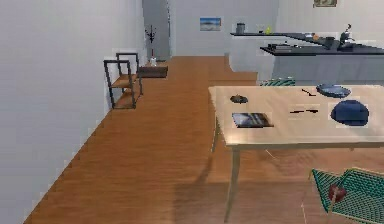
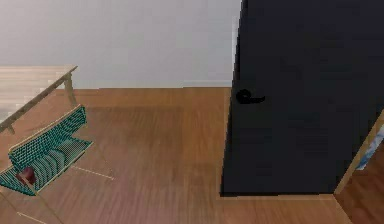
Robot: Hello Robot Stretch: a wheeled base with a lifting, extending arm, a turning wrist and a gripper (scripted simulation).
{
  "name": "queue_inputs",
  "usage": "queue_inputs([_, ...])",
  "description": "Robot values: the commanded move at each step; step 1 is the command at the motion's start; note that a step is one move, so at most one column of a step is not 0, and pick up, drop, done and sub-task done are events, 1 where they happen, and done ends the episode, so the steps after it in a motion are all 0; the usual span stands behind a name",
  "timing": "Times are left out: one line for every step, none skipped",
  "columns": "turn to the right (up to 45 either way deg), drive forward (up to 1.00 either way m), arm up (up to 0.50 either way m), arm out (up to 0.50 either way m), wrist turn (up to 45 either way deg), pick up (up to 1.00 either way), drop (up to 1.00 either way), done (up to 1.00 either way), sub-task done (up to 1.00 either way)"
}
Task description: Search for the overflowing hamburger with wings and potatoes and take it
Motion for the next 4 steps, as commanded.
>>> queue_inputs([-18.0,0.0,0.0,0.0,0.0,0.0,0.0,0.0,0.0])
queue_inputs([0.0,0.9,0.0,0.0,0.0,0.0,0.0,0.0,0.0])
queue_inputs([9.0,0.0,0.0,0.0,0.0,0.0,0.0,0.0,0.0])
queue_inputs([0.0,0.2,0.0,0.0,0.0,0.0,0.0,0.0,0.0])
